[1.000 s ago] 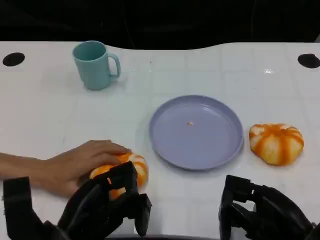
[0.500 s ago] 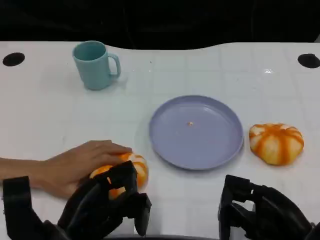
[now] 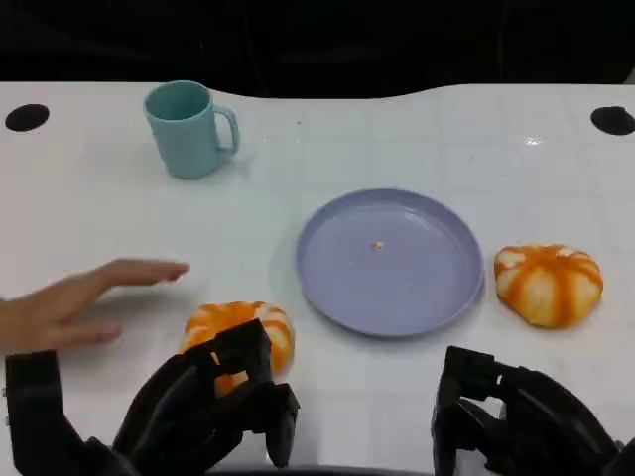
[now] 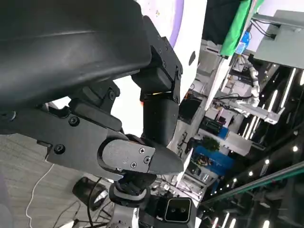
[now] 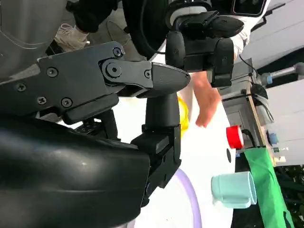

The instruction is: Grasp the bread from the table and place it into the plate.

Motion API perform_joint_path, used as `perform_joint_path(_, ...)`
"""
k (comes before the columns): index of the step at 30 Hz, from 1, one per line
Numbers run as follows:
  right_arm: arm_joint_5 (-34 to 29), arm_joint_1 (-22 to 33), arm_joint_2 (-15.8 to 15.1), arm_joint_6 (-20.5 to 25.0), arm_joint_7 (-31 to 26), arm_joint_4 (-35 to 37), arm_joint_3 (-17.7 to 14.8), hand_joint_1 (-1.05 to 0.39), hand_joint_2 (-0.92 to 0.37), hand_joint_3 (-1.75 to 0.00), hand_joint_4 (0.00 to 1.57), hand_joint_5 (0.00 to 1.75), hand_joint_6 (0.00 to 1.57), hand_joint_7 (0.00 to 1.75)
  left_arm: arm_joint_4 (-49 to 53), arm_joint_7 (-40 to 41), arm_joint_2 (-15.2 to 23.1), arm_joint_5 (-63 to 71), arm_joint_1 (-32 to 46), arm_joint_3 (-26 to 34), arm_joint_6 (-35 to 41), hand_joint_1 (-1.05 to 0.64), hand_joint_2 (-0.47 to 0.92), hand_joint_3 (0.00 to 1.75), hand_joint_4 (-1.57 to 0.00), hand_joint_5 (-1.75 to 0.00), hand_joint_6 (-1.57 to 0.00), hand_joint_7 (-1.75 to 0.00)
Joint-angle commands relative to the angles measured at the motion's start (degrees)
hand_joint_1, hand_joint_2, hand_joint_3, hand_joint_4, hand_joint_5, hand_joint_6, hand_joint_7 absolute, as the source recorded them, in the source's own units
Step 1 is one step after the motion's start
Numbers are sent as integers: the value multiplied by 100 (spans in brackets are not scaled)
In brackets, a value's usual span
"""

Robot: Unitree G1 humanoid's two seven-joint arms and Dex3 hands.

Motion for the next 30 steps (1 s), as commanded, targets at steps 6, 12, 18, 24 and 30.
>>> perform_joint_path(6,5,19,-48,36,-56,-88,-53,-50,-92,-43,59,175,44,168,25,-108,110,27,-66,53,12,-68,92,17,-91,-175,-69,-175)
perform_joint_path(12,12,7,-50,-56,0,-38,-55,-49,-92,-43,59,175,44,168,57,-135,110,41,-86,55,-14,-67,92,18,-91,-175,-69,-175)
perform_joint_path(18,-21,1,-63,-11,-46,-83,-44,-50,-92,-43,59,175,45,168,29,-119,110,56,-76,60,-1,-67,92,18,-91,-175,-69,-175)
perform_joint_path(24,15,-3,-45,-47,-5,-42,-62,-49,-92,-42,60,175,45,168,21,-111,101,48,-80,67,13,-66,92,18,-90,-175,-69,-175)
perform_joint_path(30,6,4,-50,-53,-9,-56,-63,-50,-92,-42,59,175,45,167,57,-152,97,29,-91,70,10,-65,92,19,-90,-175,-68,-175)
